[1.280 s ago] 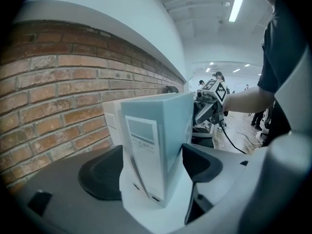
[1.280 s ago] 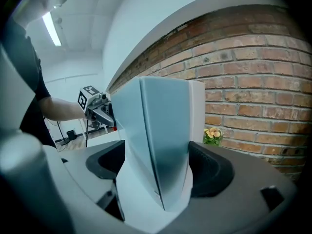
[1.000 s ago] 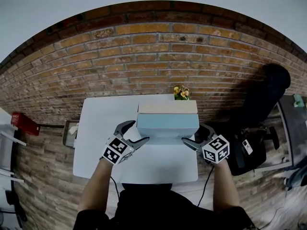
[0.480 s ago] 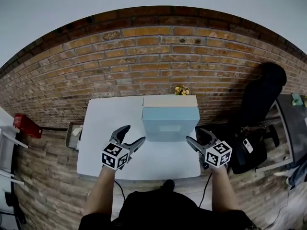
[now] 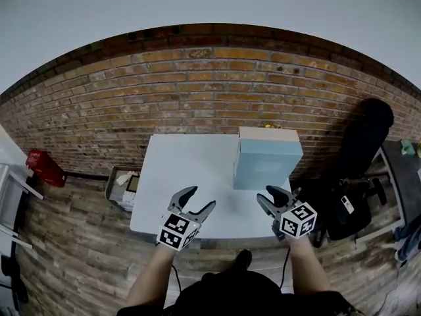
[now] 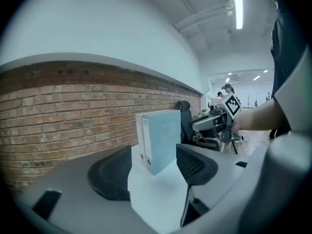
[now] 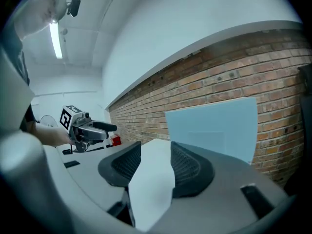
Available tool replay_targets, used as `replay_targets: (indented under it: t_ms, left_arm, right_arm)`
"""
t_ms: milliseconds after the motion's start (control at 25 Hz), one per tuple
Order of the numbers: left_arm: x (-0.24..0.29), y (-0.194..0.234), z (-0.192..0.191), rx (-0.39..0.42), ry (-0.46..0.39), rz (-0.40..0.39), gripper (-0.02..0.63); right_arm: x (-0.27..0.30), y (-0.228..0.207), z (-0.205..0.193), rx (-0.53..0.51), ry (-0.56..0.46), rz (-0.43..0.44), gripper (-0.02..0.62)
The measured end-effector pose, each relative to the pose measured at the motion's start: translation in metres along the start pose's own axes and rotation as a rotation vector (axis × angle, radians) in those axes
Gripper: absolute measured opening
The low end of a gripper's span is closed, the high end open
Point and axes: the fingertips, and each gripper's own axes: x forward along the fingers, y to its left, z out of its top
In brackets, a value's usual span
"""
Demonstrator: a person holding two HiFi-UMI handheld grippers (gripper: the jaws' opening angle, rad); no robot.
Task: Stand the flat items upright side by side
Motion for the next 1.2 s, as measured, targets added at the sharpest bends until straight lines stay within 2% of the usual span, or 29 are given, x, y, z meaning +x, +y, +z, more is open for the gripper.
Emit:
replay_targets:
  t_ms: [120, 240, 360, 440, 560, 640, 720, 840, 1080, 1200]
  left_arm:
    - [-0.037, 0.0, -0.006, 0.031, -0.015, 0.0, 0.223]
    - [-0.062, 0.005, -0.009, 0.023, -0.034, 0.008, 0.178]
    - [-0.08, 0.007, -0.006, -0.038, -0.088, 0.007, 0.121]
    - [-0.087, 0.007, -0.003, -0.077, -0.114, 0.011, 0.107]
    - [-0.093, 0.009, 0.003, -0.136, -0.141, 0.022, 0.08]
    - [-0.094, 0.011, 0.008, -0.146, -0.141, 0.048, 0.062]
    - [-0.09, 0.016, 0.01, -0.129, -0.114, 0.105, 0.052]
    - [-0.083, 0.017, 0.011, -0.106, -0.079, 0.181, 0.026]
    - [-0.057, -0.006, 0.04, -0.135, -0.135, 0.155, 0.017]
    - [-0.049, -0.008, 0.05, -0.189, -0.167, 0.165, 0.017]
  right_arm:
    - [0.007, 0.045, 0.003, 0.006, -0.015, 0.027, 0.191]
    - [0.007, 0.075, 0.012, 0.036, -0.036, 0.033, 0.146]
    - [0.005, 0.09, 0.024, 0.012, -0.04, 0.016, 0.073]
    - [0.004, 0.095, 0.029, -0.017, -0.037, 0.003, 0.036]
    - [-0.002, 0.104, 0.033, -0.036, -0.038, 0.026, 0.017]
    - [-0.007, 0.11, 0.037, -0.076, -0.041, 0.051, 0.017]
    - [-0.013, 0.108, 0.043, -0.14, -0.051, 0.039, 0.015]
    - [-0.028, 0.095, 0.056, -0.19, -0.087, -0.029, 0.015]
    - [-0.062, 0.053, 0.068, -0.145, -0.146, -0.071, 0.015]
    - [-0.071, 0.03, 0.067, -0.095, -0.163, -0.085, 0.015]
